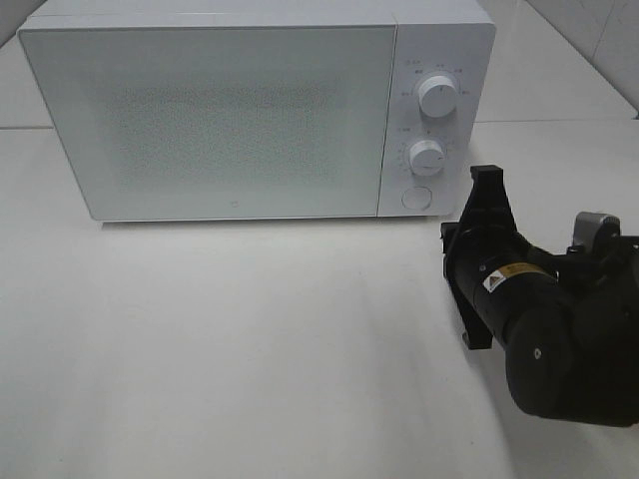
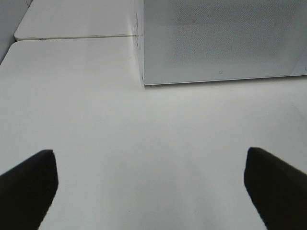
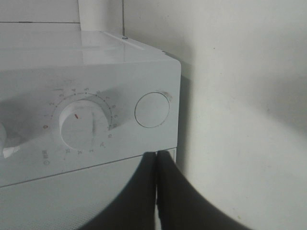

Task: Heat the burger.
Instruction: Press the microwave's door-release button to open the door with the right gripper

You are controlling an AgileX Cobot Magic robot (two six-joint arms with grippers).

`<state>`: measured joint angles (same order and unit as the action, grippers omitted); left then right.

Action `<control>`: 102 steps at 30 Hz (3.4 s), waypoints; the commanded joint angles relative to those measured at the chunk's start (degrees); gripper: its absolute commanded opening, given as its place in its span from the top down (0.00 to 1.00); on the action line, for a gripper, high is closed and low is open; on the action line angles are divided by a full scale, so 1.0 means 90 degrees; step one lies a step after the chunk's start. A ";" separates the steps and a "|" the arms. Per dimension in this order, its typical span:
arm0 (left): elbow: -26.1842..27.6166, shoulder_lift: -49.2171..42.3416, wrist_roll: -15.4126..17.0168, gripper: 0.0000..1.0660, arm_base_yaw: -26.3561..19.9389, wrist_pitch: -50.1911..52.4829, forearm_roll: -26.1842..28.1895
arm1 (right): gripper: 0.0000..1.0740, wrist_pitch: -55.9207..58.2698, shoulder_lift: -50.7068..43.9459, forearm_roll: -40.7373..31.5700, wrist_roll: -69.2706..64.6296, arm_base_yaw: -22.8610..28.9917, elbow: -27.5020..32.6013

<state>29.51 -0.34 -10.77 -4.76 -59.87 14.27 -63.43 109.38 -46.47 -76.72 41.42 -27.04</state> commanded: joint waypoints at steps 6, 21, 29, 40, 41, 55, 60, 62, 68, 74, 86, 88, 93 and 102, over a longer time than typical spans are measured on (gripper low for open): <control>-0.0006 -0.0172 0.0019 0.08 0.0032 0.0038 -0.0006 | 1.00 0.0535 0.0095 0.0051 0.0019 -0.0471 -0.0516; -0.0006 -0.0134 0.0019 0.08 0.0032 0.0038 -0.0006 | 1.00 0.0713 0.0764 0.0178 0.0006 -0.0611 -0.1471; -0.0006 -0.0134 0.0019 0.08 0.0032 0.0038 -0.0006 | 1.00 0.0783 0.1114 0.0153 -0.0038 -0.0611 -0.1744; -0.0006 -0.0134 0.0019 0.08 0.0032 0.0038 -0.0006 | 1.00 0.0859 0.1127 0.0280 0.0038 -0.0834 -0.1993; -0.0006 -0.0134 0.0019 0.08 0.0032 0.0038 -0.0006 | 1.00 0.0929 0.1133 0.0286 0.0038 -0.0834 -0.2044; -0.0006 -0.0134 0.0019 0.08 0.0032 0.0038 -0.0006 | 1.00 0.0974 0.1350 0.0509 -0.0019 -0.0999 -0.2184; -0.0006 -0.0134 0.0019 0.08 0.0032 0.0038 -0.0006 | 1.00 0.1038 0.1515 0.0516 -0.0025 -0.0999 -0.2317; -0.0006 -0.0134 0.0019 0.08 0.0032 0.0038 -0.0006 | 1.00 0.1031 0.1553 0.0516 -0.0025 -0.0999 -0.2349; -0.0006 -0.0134 0.0019 0.08 0.0032 0.0038 -0.0006 | 1.00 0.0955 0.1572 0.0490 0.0089 -0.1057 -0.2445; -0.0006 -0.0134 0.0019 0.08 0.0032 0.0038 -0.0006 | 1.00 0.0917 0.1668 0.0369 0.0159 -0.1057 -0.2566; -0.0006 -0.0134 0.0019 0.08 0.0032 0.0038 -0.0006 | 1.00 0.0586 0.1674 0.0197 0.0439 -0.1057 -0.2737; -0.0006 -0.0134 0.0019 0.08 0.0032 0.0038 -0.0006 | 1.00 0.0579 0.1700 0.0172 0.0439 -0.1057 -0.2795; -0.0006 -0.0134 0.0019 0.08 0.0032 0.0038 -0.0006 | 1.00 0.0522 0.1719 0.0083 0.0439 -0.1057 -0.2878; -0.0006 -0.0134 0.0019 0.08 0.0032 0.0038 -0.0006 | 1.00 0.0032 0.1776 -0.0236 0.0446 -0.1057 -0.3011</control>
<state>29.51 -0.34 -10.77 -4.76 -59.87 14.27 -56.84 125.76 -49.56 -73.28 32.66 -51.68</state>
